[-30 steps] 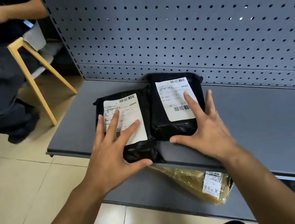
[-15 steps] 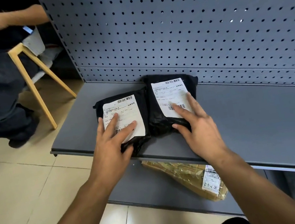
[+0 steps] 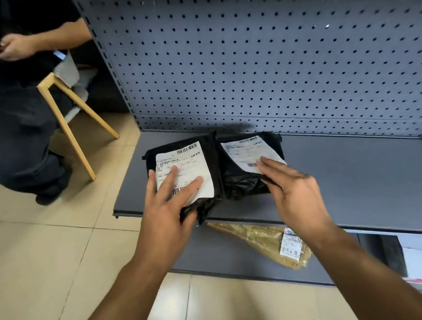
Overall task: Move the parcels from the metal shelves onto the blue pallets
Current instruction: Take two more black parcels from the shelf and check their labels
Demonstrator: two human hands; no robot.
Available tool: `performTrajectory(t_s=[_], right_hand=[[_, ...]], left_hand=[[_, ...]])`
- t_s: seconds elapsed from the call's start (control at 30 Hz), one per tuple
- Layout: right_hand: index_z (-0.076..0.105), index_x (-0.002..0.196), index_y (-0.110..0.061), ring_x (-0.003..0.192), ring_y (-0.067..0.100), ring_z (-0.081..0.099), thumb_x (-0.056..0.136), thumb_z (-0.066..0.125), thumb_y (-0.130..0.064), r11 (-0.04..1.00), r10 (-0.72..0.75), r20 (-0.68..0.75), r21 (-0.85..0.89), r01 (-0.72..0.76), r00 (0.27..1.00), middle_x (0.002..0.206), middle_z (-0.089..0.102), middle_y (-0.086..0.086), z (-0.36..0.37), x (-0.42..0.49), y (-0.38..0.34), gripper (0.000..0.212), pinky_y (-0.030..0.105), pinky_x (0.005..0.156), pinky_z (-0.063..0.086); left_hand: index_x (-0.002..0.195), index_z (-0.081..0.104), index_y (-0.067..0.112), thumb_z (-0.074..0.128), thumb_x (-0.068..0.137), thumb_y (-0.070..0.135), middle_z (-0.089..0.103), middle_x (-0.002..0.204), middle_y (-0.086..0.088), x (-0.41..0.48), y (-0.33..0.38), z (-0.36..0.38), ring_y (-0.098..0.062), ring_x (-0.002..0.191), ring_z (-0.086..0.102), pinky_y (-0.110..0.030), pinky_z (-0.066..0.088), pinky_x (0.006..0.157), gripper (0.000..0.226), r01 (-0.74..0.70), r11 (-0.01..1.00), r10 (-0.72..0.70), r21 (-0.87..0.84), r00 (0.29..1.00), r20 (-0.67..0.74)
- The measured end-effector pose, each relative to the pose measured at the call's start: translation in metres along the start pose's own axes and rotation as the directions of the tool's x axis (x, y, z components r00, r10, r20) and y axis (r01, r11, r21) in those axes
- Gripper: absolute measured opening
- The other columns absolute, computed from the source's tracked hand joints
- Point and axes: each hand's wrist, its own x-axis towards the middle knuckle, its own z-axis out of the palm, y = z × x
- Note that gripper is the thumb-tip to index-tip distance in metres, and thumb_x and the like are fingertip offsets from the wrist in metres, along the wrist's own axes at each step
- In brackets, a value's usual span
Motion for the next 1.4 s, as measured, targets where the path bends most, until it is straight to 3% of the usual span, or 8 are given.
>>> performTrajectory(t_s=[0.33,0.57,0.8,0.87,0.97,1.1,1.27,1.4], right_hand=[[0.072,0.129,-0.011,0.117,0.003,0.062,0.085,0.074,0.01,0.998,0.026,-0.05,-0.054,-0.029,0.998,0.139,0.066,0.002,-0.115,-0.023,-0.094,0.048,0.002,0.107,0.034],[0.072,0.129,-0.01,0.123,0.005,0.063,0.082,0.065,0.012,0.996,0.086,-0.116,-0.011,-0.088,0.99,0.141,0.065,0.002,-0.186,-0.056,-0.155,0.052,0.014,0.11,0.042],[0.07,0.133,-0.017,0.126,0.006,0.063,0.082,0.069,0.018,0.976,0.202,-0.218,-0.042,-0.216,0.955,0.145,0.061,-0.007,-0.251,-0.113,-0.192,0.062,0.014,0.104,0.047],[0.07,0.133,-0.017,0.128,0.006,0.062,0.08,0.07,0.02,0.965,0.233,-0.28,-0.049,-0.256,0.931,0.145,0.061,-0.006,-0.273,-0.131,-0.196,0.065,0.016,0.105,0.047],[0.073,0.128,-0.014,0.125,0.005,0.064,0.086,0.067,0.009,0.958,0.238,-0.383,-0.057,-0.28,0.893,0.141,0.065,-0.004,-0.297,-0.155,-0.199,0.048,0.023,0.101,0.053],[0.076,0.122,-0.012,0.126,0.0,0.061,0.087,0.065,-0.002,0.939,0.273,-0.529,-0.036,-0.342,0.804,0.138,0.067,-0.003,-0.332,-0.185,-0.198,0.038,0.016,0.103,0.049],[0.076,0.123,-0.015,0.126,0.001,0.061,0.084,0.066,0.0,0.902,0.289,-0.617,-0.079,-0.423,0.732,0.139,0.066,-0.006,-0.381,-0.216,-0.189,0.042,0.01,0.103,0.044],[0.075,0.125,-0.017,0.126,0.001,0.062,0.085,0.065,-0.002,0.876,0.28,-0.697,-0.096,-0.473,0.66,0.14,0.065,-0.007,-0.429,-0.247,-0.175,0.043,0.015,0.103,0.048]], left_hand=[[0.14,0.057,0.04,0.079,0.08,-0.001,0.033,0.162,0.001,-0.025,0.081,-0.095,-0.031,0.156,0.005,-0.035,0.022,0.114,0.076,-0.083,0.994,0.084,-0.071,0.996,0.01],[0.139,0.056,0.04,0.08,0.08,-0.002,0.035,0.162,0.002,-0.038,0.133,-0.154,-0.029,0.156,0.007,-0.035,0.023,0.113,0.076,-0.167,0.979,0.172,-0.119,0.984,0.038],[0.139,0.054,0.047,0.079,0.081,-0.002,0.033,0.161,0.013,-0.068,0.19,-0.179,-0.014,0.156,0.007,-0.035,0.021,0.116,0.08,-0.246,0.942,0.27,-0.23,0.96,0.079],[0.139,0.052,0.052,0.08,0.078,-0.003,0.034,0.161,0.015,-0.072,0.213,-0.179,-0.013,0.156,0.009,-0.034,0.022,0.114,0.087,-0.291,0.919,0.329,-0.268,0.938,0.109],[0.139,0.047,0.058,0.084,0.074,-0.004,0.035,0.16,0.014,-0.07,0.244,-0.178,-0.016,0.156,0.011,-0.036,0.021,0.115,0.097,-0.365,0.882,0.419,-0.298,0.897,0.141],[0.139,0.051,0.051,0.086,0.07,-0.005,0.037,0.16,0.01,-0.064,0.294,-0.172,-0.02,0.157,0.013,-0.042,0.02,0.116,0.096,-0.486,0.808,0.559,-0.331,0.81,0.174],[0.138,0.053,0.051,0.087,0.069,-0.005,0.035,0.16,0.015,-0.068,0.355,-0.154,-0.015,0.156,0.012,-0.035,0.015,0.115,0.095,-0.563,0.738,0.653,-0.373,0.735,0.184],[0.137,0.052,0.053,0.087,0.069,-0.005,0.036,0.16,0.016,-0.079,0.418,-0.129,-0.011,0.156,0.011,-0.024,0.016,0.115,0.096,-0.616,0.657,0.73,-0.436,0.663,0.164]])
